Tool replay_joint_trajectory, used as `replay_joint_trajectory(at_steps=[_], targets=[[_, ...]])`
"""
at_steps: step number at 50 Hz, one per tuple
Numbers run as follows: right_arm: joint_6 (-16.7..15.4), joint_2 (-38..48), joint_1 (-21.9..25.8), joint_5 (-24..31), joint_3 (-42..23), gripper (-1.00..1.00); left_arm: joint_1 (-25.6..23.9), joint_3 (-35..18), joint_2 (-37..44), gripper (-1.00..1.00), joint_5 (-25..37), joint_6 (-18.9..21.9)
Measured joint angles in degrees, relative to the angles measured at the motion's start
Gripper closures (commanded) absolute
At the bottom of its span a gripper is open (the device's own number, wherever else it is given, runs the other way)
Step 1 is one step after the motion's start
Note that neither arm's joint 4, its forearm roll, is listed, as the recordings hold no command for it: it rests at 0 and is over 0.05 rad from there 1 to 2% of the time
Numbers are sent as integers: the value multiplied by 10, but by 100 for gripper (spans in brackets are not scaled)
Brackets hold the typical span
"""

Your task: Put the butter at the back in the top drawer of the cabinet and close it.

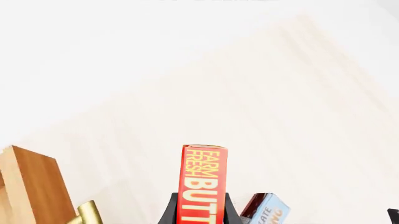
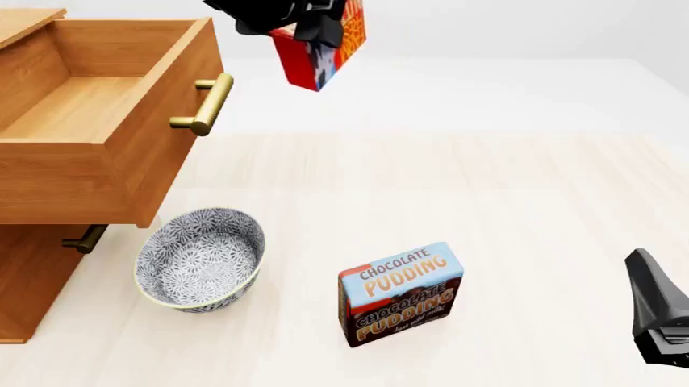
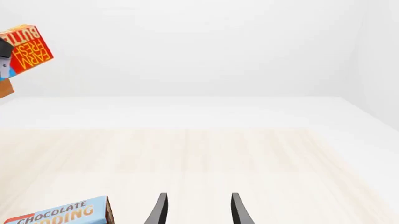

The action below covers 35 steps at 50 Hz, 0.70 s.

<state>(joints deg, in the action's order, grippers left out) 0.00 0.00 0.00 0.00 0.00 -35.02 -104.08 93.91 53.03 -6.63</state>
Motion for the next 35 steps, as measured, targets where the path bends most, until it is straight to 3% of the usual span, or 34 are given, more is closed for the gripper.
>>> replay_joint_trajectory(at_steps=[35], targets=[[0,0,0,0,0,-100,69,30,-74,100,27,42]])
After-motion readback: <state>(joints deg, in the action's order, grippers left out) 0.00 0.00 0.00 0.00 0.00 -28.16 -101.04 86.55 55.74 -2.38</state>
